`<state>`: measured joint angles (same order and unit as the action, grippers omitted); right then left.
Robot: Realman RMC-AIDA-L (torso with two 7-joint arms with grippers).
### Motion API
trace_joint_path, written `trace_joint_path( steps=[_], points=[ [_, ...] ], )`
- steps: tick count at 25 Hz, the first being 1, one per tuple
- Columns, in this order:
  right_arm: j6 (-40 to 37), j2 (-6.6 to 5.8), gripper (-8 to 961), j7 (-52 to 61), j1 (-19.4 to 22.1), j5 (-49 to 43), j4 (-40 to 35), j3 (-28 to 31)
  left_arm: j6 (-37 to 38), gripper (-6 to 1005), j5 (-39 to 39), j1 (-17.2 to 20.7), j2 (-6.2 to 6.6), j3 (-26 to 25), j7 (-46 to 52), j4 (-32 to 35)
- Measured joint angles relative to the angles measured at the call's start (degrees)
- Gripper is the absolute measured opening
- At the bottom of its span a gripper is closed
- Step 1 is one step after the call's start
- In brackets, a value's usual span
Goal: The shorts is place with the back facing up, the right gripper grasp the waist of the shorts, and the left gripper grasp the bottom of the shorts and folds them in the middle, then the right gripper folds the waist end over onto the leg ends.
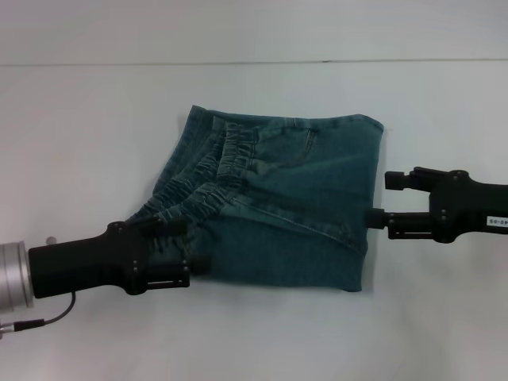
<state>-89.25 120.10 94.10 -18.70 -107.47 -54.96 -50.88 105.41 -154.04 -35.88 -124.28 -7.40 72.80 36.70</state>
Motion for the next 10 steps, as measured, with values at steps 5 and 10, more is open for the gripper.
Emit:
trace_joint_path(
  steps=[5,10],
  points=[
    [1.0,0.05,940,1.7,0.0,-0.1,-0.7,-2.2,0.1,927,0.0,0.4,0.14,0.0,0.5,0.0],
    [1.1,0.03,940,2.0,-0.4,-0.3,-0.8,-3.4,-0.3,928,0.0,-0.2,0.22,0.1,1.6,-0.1]
  ],
)
